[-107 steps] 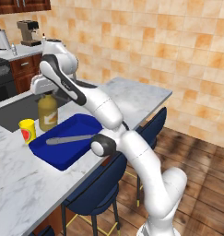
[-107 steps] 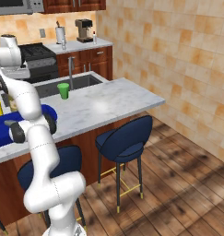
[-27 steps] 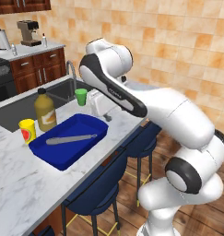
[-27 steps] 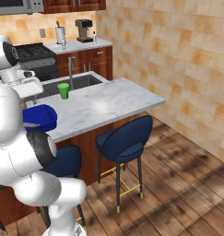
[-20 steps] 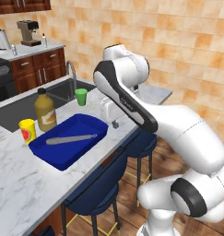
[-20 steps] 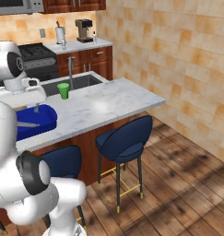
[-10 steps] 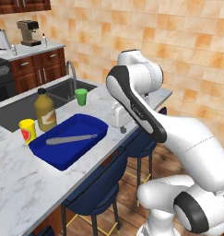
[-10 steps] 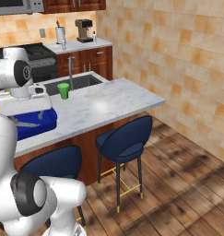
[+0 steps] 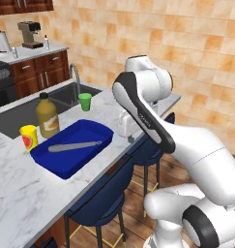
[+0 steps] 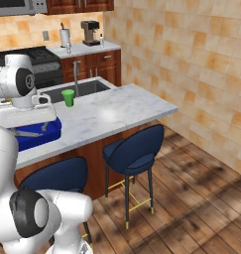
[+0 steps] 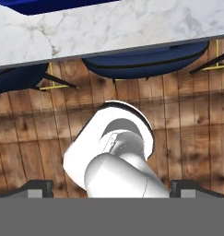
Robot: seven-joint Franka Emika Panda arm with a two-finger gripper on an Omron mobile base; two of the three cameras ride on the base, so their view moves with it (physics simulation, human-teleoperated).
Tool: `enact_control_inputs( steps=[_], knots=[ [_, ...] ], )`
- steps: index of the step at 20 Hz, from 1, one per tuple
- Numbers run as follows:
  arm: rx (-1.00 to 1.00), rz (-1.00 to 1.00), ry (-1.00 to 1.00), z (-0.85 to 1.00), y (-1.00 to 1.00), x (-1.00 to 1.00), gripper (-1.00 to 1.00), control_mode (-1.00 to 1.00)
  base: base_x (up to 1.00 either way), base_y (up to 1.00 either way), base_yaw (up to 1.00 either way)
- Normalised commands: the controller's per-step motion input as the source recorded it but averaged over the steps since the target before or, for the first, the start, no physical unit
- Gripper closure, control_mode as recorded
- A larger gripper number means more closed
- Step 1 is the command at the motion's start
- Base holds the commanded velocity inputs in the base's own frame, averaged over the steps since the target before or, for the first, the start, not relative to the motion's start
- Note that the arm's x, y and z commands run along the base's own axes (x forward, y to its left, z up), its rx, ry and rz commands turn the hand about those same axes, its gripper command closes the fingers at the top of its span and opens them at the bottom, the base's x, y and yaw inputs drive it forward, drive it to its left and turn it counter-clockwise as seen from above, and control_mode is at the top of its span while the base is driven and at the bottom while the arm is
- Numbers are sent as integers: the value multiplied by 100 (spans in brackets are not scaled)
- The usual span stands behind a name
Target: Place the drinks on the dining counter in a tight cluster.
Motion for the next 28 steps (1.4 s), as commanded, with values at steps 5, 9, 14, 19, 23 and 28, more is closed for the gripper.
enact_control_inputs(
  steps=[5,9,14,19,23,28],
  knots=[
    [0,0,0,0,0,-5,-100,100,-21,2,-1],
    [0,0,0,0,0,0,-100,100,-67,4,-1],
    [0,0,0,0,0,0,-100,100,-76,8,3],
    [0,0,0,0,0,0,-100,100,-73,34,31],
    [0,0,0,0,0,0,-100,100,-63,53,35],
    [0,0,0,0,0,0,-100,100,-40,81,10]
  ],
)
